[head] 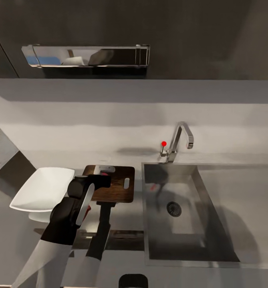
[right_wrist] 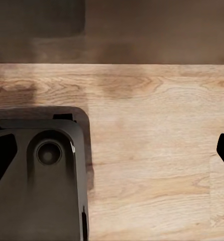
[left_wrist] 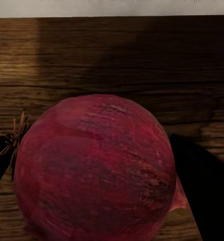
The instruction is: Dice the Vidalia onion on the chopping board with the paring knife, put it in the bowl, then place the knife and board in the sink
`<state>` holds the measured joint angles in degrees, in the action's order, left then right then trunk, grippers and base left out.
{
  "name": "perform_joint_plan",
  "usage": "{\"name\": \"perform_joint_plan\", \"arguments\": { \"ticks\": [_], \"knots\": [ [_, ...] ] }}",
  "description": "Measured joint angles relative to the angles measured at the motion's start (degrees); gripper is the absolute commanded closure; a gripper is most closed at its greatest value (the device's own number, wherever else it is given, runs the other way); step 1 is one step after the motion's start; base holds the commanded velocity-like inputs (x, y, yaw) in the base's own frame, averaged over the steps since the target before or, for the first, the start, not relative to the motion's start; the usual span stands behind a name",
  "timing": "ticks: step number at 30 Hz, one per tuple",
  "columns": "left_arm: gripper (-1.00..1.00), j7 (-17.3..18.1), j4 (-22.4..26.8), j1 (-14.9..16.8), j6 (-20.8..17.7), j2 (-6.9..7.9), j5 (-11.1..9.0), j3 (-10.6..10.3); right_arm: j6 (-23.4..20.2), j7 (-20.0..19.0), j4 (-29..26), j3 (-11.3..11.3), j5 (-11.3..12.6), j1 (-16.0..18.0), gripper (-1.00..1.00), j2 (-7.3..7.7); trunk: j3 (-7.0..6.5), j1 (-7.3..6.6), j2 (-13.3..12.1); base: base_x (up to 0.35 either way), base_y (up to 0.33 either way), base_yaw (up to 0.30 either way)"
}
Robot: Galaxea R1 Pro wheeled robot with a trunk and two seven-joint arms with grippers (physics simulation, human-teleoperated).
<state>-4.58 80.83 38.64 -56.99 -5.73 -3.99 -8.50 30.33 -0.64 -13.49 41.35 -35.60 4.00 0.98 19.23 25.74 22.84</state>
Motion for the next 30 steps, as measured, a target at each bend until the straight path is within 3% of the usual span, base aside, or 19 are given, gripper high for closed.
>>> {"name": "perform_joint_plan", "arguments": {
  "ticks": [18,30],
  "knots": [
    [1.00,-0.01,0.64,0.00,0.03,0.00,-0.09,0.00,0.09,0.00,-0.08,-0.18,0.00,-0.01,-1.00,-0.22,0.40,0.00,0.00,0.000,0.000,0.000],
    [1.00,-0.06,-0.45,-0.01,0.01,0.01,0.41,0.02,0.09,0.00,-0.03,-0.18,0.00,0.00,-1.00,-0.25,-0.55,0.01,-0.02,0.000,0.000,0.000]
  ]
}}
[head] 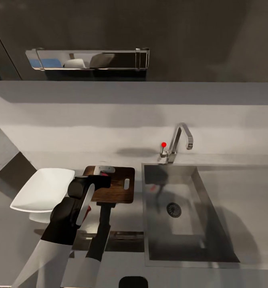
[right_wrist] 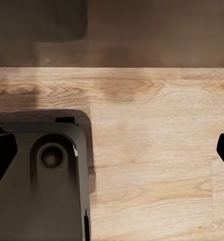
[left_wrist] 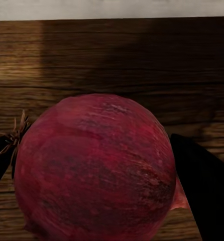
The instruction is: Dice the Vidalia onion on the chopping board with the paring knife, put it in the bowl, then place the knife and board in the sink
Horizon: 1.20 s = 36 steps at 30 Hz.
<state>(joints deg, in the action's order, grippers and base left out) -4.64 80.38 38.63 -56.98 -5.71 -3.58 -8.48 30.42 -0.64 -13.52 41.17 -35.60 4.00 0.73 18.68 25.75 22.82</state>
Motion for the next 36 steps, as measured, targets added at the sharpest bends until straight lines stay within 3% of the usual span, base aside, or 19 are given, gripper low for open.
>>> {"name": "perform_joint_plan", "arguments": {
  "ticks": [9,24,25,36],
  "knots": [
    [1.00,0.06,0.06,0.00,0.00,0.00,0.00,0.00,0.00,0.00,-0.02,0.06,0.00,-0.01,-1.00,0.04,-0.78,0.00,0.00,0.000,0.000,0.000],
    [1.00,-0.01,-0.02,0.00,0.00,0.00,0.01,0.00,0.00,0.00,0.00,0.00,0.00,0.00,-1.00,0.16,-0.89,0.00,-0.01,0.000,0.000,0.000],
    [-1.00,0.04,0.01,0.00,0.00,0.00,0.01,0.00,0.00,0.00,0.02,0.00,0.00,-0.01,-1.00,0.16,-0.89,0.00,-0.01,0.000,0.000,0.000],
    [-1.00,0.03,0.35,0.00,-0.08,0.00,0.02,0.00,0.00,0.00,0.03,0.01,0.00,0.01,-1.00,0.15,-0.89,0.00,-0.01,0.000,0.000,0.000]
  ]
}}
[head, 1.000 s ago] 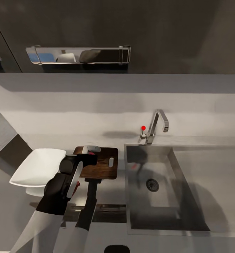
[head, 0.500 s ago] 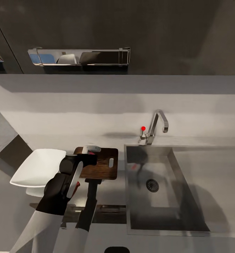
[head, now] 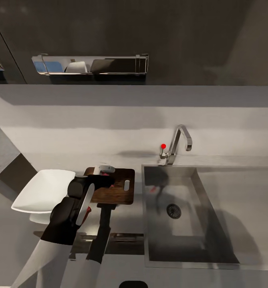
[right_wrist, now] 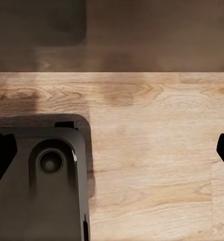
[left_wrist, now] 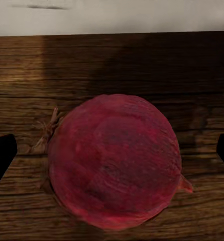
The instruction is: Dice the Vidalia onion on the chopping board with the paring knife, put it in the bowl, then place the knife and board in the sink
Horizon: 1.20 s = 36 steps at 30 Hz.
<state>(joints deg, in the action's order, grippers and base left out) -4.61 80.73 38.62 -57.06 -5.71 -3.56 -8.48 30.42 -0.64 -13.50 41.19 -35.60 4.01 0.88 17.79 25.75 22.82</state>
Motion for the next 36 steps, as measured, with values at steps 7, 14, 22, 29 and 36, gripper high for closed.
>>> {"name": "perform_joint_plan", "arguments": {
  "ticks": [7,14,22,29,36],
  "knots": [
    [-1.00,0.00,0.04,0.00,0.01,0.00,0.00,0.00,0.00,0.00,-0.02,-0.01,0.00,-0.01,-1.00,-0.05,0.00,0.00,0.00,0.000,0.000,0.000],
    [-1.00,0.00,0.65,0.00,0.00,0.00,0.07,0.08,0.00,0.00,-0.01,-0.01,0.00,-0.02,-1.00,-0.08,-0.35,0.00,0.00,0.000,0.000,0.000],
    [-1.00,0.00,5.08,0.00,0.00,0.00,0.08,0.13,0.00,0.00,0.00,-0.01,0.00,-0.01,-1.00,-0.12,-1.07,-0.01,0.01,0.000,0.000,0.000],
    [-1.00,0.00,7.39,0.00,-0.03,0.00,0.08,0.11,0.00,0.00,0.00,-0.01,0.00,-0.02,-1.00,-0.11,-1.72,0.00,0.00,-0.026,0.000,0.000],
    [-1.00,0.00,7.56,0.00,-0.03,0.01,0.03,0.01,0.07,-0.02,0.00,-0.18,-0.10,-0.02,-1.00,-0.15,-2.04,0.03,0.00,-0.265,0.000,0.000]
  ]
}}
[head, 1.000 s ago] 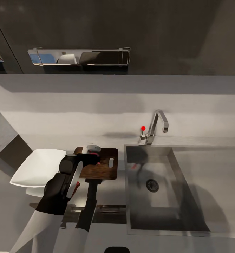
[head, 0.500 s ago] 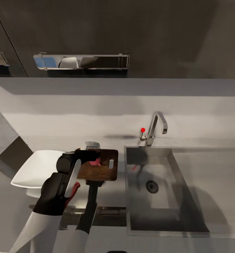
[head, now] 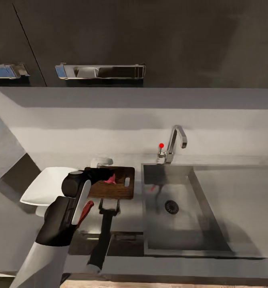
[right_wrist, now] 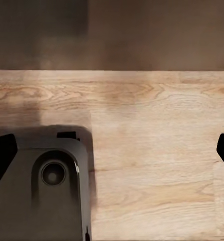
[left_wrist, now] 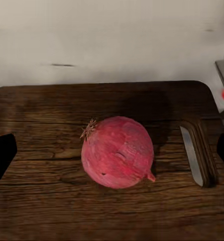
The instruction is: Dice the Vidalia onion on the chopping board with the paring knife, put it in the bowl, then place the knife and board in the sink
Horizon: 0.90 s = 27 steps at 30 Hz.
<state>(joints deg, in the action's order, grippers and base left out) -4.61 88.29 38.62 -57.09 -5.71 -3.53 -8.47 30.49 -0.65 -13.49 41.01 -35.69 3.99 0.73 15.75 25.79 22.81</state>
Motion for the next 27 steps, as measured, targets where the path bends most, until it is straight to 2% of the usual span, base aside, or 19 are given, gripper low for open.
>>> {"name": "perform_joint_plan", "arguments": {
  "ticks": [27],
  "knots": [
    [-1.00,0.00,-0.19,-0.08,0.03,0.18,-0.04,-0.01,0.02,-0.06,0.00,-0.01,-0.16,0.00,-1.00,0.24,-0.03,0.00,0.00,-0.345,0.000,0.000]
  ]
}}
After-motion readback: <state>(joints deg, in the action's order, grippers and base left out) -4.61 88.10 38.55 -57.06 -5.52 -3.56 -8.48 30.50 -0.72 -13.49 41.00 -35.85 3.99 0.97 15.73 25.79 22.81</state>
